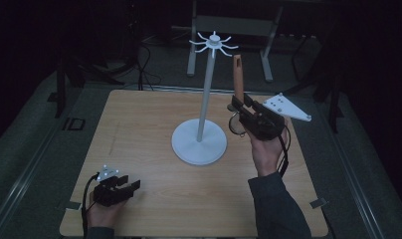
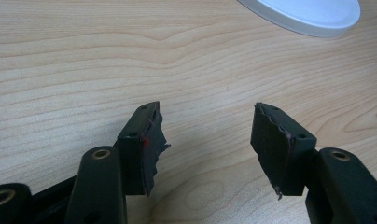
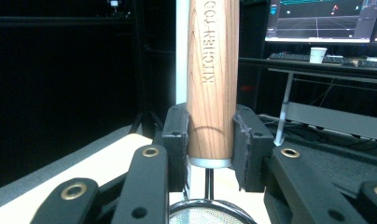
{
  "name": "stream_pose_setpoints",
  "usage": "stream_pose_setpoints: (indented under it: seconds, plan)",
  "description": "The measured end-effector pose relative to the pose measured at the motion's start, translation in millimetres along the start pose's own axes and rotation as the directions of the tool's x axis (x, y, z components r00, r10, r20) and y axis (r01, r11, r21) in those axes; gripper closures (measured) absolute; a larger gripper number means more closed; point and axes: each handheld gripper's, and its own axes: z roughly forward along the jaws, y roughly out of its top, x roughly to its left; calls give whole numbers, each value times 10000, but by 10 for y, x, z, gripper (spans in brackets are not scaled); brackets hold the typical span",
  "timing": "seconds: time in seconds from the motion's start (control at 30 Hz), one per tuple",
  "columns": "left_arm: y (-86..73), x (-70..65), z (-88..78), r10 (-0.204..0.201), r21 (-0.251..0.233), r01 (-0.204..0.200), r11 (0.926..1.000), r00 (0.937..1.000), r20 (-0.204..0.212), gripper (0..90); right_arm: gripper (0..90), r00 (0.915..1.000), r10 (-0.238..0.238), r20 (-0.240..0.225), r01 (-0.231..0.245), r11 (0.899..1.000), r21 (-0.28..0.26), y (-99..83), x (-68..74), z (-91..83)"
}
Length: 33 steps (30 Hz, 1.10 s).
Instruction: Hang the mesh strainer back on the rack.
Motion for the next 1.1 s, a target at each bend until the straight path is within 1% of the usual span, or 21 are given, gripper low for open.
stream_pose_setpoints:
  seconds: [0.3,0.57,0.8,1.0,1.1]
  plan:
    - [-1,1,1,-37,-20,37,10000,10000,-12,435,692,9995,298,-65,-299,9992,-277,80,-51,29]
    - [-4,2,-1,-32,-36,32,10000,10000,-11,435,692,9993,376,-57,-378,9987,-338,125,-73,36]
    - [-3,2,-4,-38,-33,38,10000,10000,-13,435,692,9987,447,-232,-452,9987,-218,129,-81,85]
    - [-3,3,-4,-30,-29,29,10000,10000,-10,435,692,9983,477,-349,-484,9986,-193,113,-60,103]
    - [-3,4,-7,-32,-29,32,10000,10000,-4,435,692,9979,411,-496,-418,9990,-130,100,-26,127]
